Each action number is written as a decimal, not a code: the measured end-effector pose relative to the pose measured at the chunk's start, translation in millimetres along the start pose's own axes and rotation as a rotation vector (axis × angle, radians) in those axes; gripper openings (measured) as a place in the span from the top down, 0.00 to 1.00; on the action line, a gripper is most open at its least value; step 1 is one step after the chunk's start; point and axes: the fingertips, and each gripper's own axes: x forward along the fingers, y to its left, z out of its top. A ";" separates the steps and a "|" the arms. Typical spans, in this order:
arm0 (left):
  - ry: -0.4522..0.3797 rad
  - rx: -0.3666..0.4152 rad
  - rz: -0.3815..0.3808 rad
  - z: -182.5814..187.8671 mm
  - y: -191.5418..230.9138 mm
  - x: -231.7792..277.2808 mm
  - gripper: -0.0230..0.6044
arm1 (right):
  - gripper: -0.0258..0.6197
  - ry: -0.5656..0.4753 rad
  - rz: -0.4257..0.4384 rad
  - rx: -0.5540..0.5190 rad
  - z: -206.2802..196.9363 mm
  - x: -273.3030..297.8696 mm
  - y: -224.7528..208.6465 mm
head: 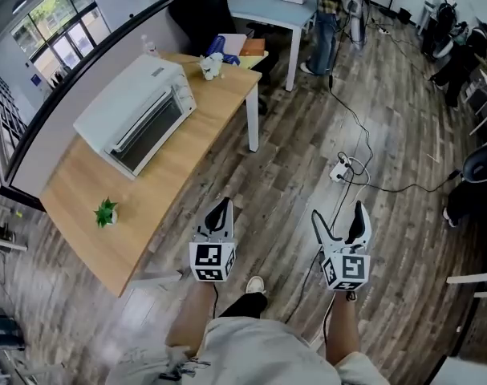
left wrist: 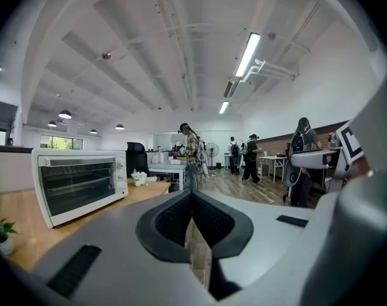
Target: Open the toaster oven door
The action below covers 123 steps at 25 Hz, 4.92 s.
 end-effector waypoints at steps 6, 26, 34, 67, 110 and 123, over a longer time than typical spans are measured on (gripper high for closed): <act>0.040 -0.036 0.050 -14.9 39.5 22.2 0.94 | 0.22 0.040 0.048 0.018 -7.0 52.5 14.1; -0.028 -0.091 0.357 5.7 162.7 13.5 0.94 | 0.22 0.017 0.399 -0.003 16.8 190.3 111.5; -0.032 -0.132 0.611 14.6 209.4 15.8 0.94 | 0.22 0.000 0.643 -0.017 28.4 276.4 152.5; -0.067 -0.188 1.095 24.4 195.2 5.4 0.94 | 0.22 0.030 1.170 -0.039 11.7 374.3 210.7; -0.076 -0.181 1.226 -1.4 210.1 -60.2 0.94 | 0.22 -0.096 1.323 -0.403 60.2 368.2 330.8; -0.084 -0.178 1.252 2.7 205.8 -69.9 0.94 | 0.22 -0.199 1.467 -0.780 62.9 340.7 378.4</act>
